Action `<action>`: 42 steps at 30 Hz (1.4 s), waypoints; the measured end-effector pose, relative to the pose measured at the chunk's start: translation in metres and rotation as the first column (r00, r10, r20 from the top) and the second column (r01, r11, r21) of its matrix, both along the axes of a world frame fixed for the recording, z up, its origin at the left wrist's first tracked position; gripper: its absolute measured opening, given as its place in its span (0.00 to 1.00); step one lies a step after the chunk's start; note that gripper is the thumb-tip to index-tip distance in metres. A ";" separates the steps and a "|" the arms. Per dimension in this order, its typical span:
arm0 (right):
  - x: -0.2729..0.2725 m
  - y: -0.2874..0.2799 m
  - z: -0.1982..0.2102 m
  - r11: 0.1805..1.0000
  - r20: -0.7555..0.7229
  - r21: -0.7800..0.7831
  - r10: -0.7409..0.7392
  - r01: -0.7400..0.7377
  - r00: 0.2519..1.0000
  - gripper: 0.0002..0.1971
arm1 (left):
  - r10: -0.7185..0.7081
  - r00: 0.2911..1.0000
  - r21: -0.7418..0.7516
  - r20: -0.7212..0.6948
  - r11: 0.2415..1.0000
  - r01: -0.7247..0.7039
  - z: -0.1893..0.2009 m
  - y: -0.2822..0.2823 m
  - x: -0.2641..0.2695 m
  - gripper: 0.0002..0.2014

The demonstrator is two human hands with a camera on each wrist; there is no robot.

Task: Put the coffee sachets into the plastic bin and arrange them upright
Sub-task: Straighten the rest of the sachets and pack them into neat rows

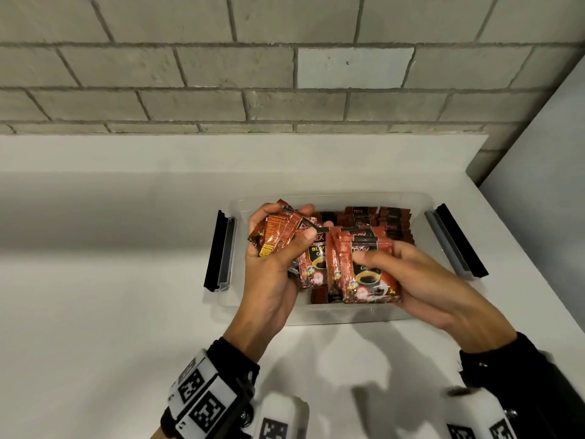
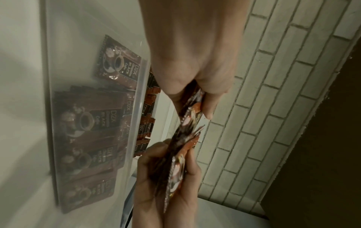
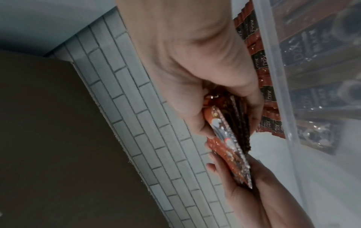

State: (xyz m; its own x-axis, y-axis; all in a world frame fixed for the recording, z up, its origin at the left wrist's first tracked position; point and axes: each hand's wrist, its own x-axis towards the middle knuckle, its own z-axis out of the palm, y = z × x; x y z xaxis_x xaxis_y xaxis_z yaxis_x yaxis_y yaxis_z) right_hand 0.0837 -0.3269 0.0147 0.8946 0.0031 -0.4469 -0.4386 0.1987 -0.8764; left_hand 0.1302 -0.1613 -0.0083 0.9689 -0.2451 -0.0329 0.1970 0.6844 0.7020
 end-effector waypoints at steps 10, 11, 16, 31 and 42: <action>0.002 0.007 -0.001 0.992 -0.001 0.001 -0.127 0.127 0.992 0.25 | -0.049 0.998 -0.103 -0.031 0.994 0.045 0.000 0.001 -0.003 0.13; 0.001 0.005 -0.001 0.990 -0.010 0.016 -0.142 0.143 0.990 0.28 | -0.045 0.999 -0.118 -0.030 0.992 0.041 -0.001 0.002 -0.002 0.15; -0.006 0.007 -0.004 0.960 -0.032 0.221 -0.166 0.169 0.986 0.25 | -0.004 1.000 -0.159 0.020 0.987 0.007 0.003 -0.001 -0.004 0.21; -0.003 0.012 0.002 0.975 0.032 0.134 -0.185 0.179 0.982 0.24 | -0.072 0.997 -0.088 0.018 0.993 0.074 0.005 -0.003 -0.007 0.35; -0.004 0.016 0.001 0.927 0.270 -0.328 -0.094 0.183 0.958 0.12 | 0.019 0.993 0.193 -0.118 0.981 0.004 0.001 -0.007 -0.001 0.22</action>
